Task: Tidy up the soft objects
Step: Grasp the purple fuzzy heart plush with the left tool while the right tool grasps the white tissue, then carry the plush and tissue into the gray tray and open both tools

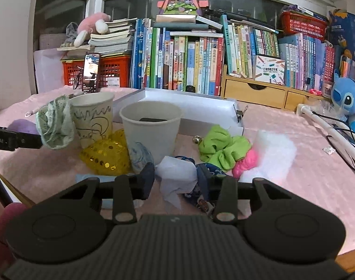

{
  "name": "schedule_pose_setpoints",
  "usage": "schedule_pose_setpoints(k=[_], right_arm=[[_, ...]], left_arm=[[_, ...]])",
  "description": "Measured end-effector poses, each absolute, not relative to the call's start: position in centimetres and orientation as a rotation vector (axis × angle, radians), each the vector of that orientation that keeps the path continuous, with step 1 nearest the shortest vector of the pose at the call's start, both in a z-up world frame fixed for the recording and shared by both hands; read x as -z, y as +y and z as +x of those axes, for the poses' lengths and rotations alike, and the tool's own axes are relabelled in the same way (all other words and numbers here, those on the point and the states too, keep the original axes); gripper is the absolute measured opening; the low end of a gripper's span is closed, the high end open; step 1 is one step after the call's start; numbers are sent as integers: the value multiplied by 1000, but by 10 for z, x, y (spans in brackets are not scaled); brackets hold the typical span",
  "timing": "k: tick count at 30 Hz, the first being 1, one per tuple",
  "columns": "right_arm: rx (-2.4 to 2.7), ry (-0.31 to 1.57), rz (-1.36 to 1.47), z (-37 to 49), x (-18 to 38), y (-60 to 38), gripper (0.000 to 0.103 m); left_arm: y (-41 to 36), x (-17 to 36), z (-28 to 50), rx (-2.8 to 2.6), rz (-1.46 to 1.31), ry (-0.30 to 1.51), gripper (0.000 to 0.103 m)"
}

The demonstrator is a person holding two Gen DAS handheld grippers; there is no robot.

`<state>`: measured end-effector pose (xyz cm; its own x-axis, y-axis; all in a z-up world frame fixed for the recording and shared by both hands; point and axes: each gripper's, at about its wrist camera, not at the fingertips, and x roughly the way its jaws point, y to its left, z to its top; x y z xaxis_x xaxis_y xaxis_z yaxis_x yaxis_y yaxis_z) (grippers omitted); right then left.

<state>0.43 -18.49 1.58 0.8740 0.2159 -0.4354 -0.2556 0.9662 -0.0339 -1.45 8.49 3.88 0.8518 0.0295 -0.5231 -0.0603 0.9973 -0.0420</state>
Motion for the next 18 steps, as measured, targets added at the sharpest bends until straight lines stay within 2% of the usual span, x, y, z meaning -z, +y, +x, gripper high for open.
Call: schedule_pose_setpoints(k=[10,14,18], right_arm=[[-235,442,-91,3,-16,-188,45],[-230,436,-89,2,-18,-189,45],[-230,420,-86,3,-22,-191,45]], left_arm=[[81,-11,0,-104,3,632,78],[84,-14,-2,-100,-11,602,66],[92,-26,0,-106,-44,582,65]])
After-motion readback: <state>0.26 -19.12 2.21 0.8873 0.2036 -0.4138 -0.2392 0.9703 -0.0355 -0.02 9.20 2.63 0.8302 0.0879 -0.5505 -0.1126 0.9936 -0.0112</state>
